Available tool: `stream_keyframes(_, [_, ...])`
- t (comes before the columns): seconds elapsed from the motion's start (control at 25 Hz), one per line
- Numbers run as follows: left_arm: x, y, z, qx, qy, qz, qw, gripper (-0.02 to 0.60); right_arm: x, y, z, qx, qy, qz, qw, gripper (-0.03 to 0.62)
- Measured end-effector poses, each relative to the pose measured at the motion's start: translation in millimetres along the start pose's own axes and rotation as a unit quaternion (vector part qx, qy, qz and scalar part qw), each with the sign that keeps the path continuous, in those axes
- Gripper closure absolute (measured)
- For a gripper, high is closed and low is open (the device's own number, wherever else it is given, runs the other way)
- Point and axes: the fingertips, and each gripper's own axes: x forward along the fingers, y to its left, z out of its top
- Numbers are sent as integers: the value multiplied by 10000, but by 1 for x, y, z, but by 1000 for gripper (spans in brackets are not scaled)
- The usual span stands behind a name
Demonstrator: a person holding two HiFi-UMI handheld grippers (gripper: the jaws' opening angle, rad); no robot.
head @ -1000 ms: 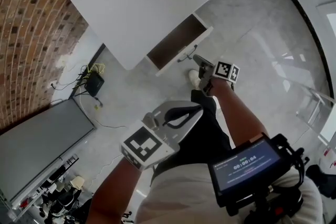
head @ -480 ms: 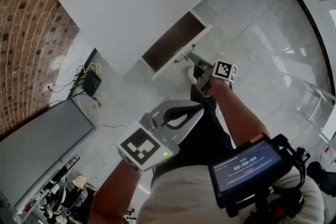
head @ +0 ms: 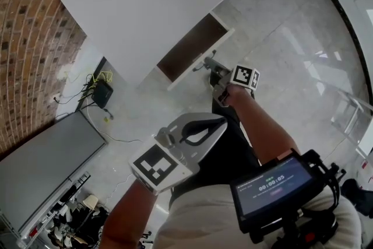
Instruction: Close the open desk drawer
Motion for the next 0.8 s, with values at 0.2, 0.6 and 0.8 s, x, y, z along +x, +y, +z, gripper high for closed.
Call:
stream_keyframes(0.2, [3,4,3,37,-5,-76,10000,577,5,-1,1,220,-233,44,9995,569])
stream_keyframes(0.6, [6,14,7,26,-51,-123,9999,577,35,2,6,441,-258,100,9986,569])
stream_keyframes(0.8, [8,11,12,109,-52,-145,9998,577,47,7,10,455,-270,193,9984,569])
